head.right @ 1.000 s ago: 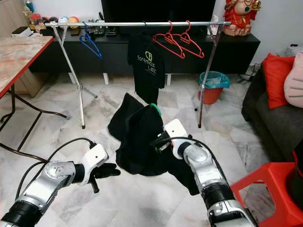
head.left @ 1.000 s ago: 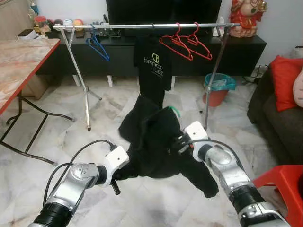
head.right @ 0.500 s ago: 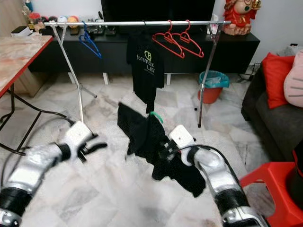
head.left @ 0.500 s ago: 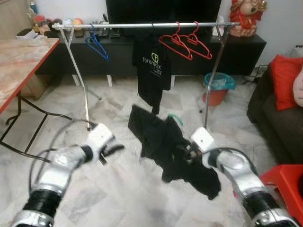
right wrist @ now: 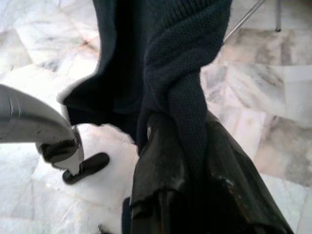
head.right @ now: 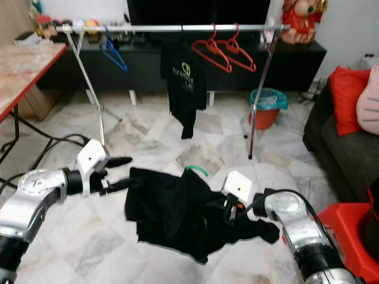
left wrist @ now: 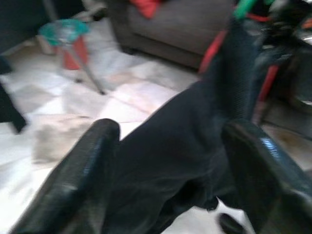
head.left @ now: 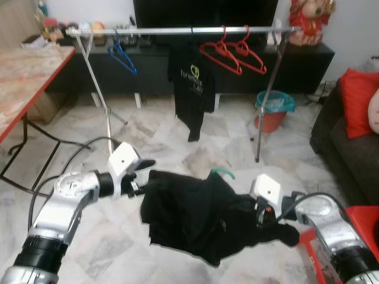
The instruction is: Hang hanger
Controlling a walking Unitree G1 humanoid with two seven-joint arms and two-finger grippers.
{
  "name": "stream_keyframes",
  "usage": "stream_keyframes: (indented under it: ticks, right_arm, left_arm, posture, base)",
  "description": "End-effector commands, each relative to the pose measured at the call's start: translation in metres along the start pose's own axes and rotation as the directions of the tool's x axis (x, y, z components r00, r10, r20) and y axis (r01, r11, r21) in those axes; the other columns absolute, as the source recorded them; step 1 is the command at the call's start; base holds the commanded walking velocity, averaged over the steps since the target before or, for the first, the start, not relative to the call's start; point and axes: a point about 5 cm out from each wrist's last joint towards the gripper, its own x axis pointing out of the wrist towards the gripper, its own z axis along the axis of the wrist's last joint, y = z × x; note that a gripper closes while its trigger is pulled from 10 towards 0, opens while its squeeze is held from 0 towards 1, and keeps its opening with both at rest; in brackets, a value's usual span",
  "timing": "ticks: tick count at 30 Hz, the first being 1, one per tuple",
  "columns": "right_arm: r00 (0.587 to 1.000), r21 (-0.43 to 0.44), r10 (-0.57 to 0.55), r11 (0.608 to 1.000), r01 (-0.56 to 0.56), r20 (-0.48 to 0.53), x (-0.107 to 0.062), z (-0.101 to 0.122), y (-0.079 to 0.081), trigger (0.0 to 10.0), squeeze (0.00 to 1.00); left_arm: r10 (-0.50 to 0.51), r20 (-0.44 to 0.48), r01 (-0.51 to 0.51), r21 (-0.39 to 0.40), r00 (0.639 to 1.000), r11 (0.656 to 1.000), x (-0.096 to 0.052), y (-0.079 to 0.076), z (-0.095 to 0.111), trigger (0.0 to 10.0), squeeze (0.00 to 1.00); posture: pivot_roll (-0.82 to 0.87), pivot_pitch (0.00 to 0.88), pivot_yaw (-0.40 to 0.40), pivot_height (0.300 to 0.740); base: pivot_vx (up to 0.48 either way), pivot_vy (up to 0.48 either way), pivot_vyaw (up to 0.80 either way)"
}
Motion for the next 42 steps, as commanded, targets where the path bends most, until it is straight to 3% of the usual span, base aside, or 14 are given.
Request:
stream_keyframes:
  ticks: [1,8,13,15,17,18,28,36,42]
  right_arm:
    - [0.999,-0.033,0.031,0.999,-0.030,0.020,-0.002,0.008,0.001,10.0,0.00]
    - [0.998,-0.032,0.061,0.998,-0.061,0.007,0.000,0.005,0.007,10.0,0.00]
    - [0.995,-0.031,0.103,0.994,-0.102,0.007,0.002,0.006,0.013,10.0,0.00]
    - [0.990,-0.046,0.140,0.989,-0.140,0.009,0.002,0.009,0.016,10.0,0.00]
    - [0.988,-0.053,0.153,0.987,-0.152,0.009,0.002,0.011,0.016,10.0,0.00]
    - [0.987,-0.060,0.159,0.986,-0.158,0.006,0.002,0.013,0.017,10.0,0.00]
    - [0.983,-0.099,0.182,0.979,-0.180,0.013,-0.001,0.025,0.014,10.0,0.00]
    - [0.977,-0.134,0.211,0.969,-0.209,0.003,-0.003,0.032,0.015,10.0,0.00]
    - [0.972,-0.154,0.236,0.961,-0.229,0.024,-0.002,0.040,0.017,10.0,0.00]
  left_arm:
    - [-0.044,0.002,0.044,-0.004,0.999,0.999,-0.001,-0.004,0.003,10.0,1.00]
    - [-0.083,0.049,0.084,-0.017,0.995,0.996,0.002,-0.006,0.013,10.0,1.00]
    - [-0.174,0.059,0.175,-0.024,0.983,0.984,0.008,-0.016,0.019,10.0,1.00]
    - [-0.265,0.044,0.266,-0.035,0.963,0.963,0.016,-0.027,0.019,10.0,1.00]
    - [-0.287,0.020,0.287,-0.011,0.958,0.958,0.022,-0.031,0.017,10.0,1.00]
    - [-0.299,0.000,0.299,-0.004,0.954,0.954,0.025,-0.032,0.015,10.0,0.00]
    - [-0.329,-0.044,0.329,-0.008,0.943,0.944,0.035,-0.036,0.009,10.0,0.00]
    - [-0.270,-0.141,0.264,-0.059,0.953,0.963,0.022,-0.026,-0.017,10.0,0.00]
    - [-0.273,-0.167,0.262,-0.086,0.947,0.961,0.024,-0.029,-0.030,10.0,0.00]
  posture:
    - [0.02,0.000,0.012,0.740]
    - [0.02,0.000,0.015,0.740]
    - [0.02,0.000,0.022,0.740]
    - [0.02,0.000,0.027,0.740]
    - [0.02,0.000,0.028,0.740]
    - [0.02,0.000,0.030,0.740]
    - [0.01,0.000,0.034,0.740]
    - [0.01,0.000,0.033,0.740]
    - [0.01,0.000,0.033,0.740]
  base:
    - [0.000,0.000,0.00]
    - [0.000,0.000,0.00]
    - [0.000,0.000,0.00]
    - [0.000,0.000,0.00]
    - [0.000,0.000,0.00]
    - [0.000,0.000,0.00]
    - [0.000,0.000,0.00]
    - [0.000,0.000,0.00]
    - [0.000,0.000,0.00]
